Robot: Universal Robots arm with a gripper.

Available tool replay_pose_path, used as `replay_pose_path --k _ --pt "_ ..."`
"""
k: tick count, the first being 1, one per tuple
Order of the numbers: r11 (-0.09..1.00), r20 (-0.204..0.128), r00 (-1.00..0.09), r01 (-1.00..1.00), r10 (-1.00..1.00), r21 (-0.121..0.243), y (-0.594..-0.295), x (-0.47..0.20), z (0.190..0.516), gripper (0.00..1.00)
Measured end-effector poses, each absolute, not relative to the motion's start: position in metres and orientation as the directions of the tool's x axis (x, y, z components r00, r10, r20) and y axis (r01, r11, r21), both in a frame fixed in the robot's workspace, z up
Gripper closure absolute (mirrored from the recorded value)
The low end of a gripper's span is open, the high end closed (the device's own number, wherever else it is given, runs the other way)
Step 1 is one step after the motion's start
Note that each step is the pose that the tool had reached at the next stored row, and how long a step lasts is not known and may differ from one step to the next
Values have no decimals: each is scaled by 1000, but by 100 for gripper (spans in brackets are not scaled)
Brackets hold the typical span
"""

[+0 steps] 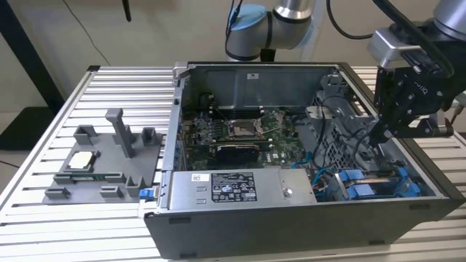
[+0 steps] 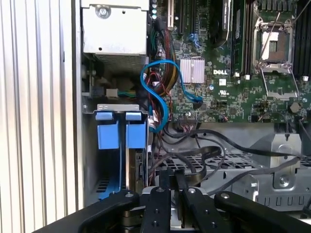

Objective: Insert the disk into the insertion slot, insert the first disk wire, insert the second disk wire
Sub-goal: 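Insert the second disk wire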

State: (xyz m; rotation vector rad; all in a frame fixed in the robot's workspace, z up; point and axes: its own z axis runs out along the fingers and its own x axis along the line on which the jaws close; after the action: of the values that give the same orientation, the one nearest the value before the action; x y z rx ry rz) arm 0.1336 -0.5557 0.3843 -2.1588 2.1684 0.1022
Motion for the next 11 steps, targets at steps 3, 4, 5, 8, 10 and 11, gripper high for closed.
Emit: replay_pose_path --k 3,4,5,8,10,11 --pt "5 -104 -4 -1000 -995 -10 -556 132 384 84" --pt "5 -104 -4 -1000 -995 -10 -556 132 384 84" --pt "5 -104 -4 -1000 -995 -10 -556 132 384 84" --pt "5 -104 -4 -1000 -995 -10 -557 132 384 84" --pt "5 -104 -4 -1000 -995 -10 -557 132 384 84" --pt "5 -104 -4 -1000 -995 -10 -557 132 384 84"
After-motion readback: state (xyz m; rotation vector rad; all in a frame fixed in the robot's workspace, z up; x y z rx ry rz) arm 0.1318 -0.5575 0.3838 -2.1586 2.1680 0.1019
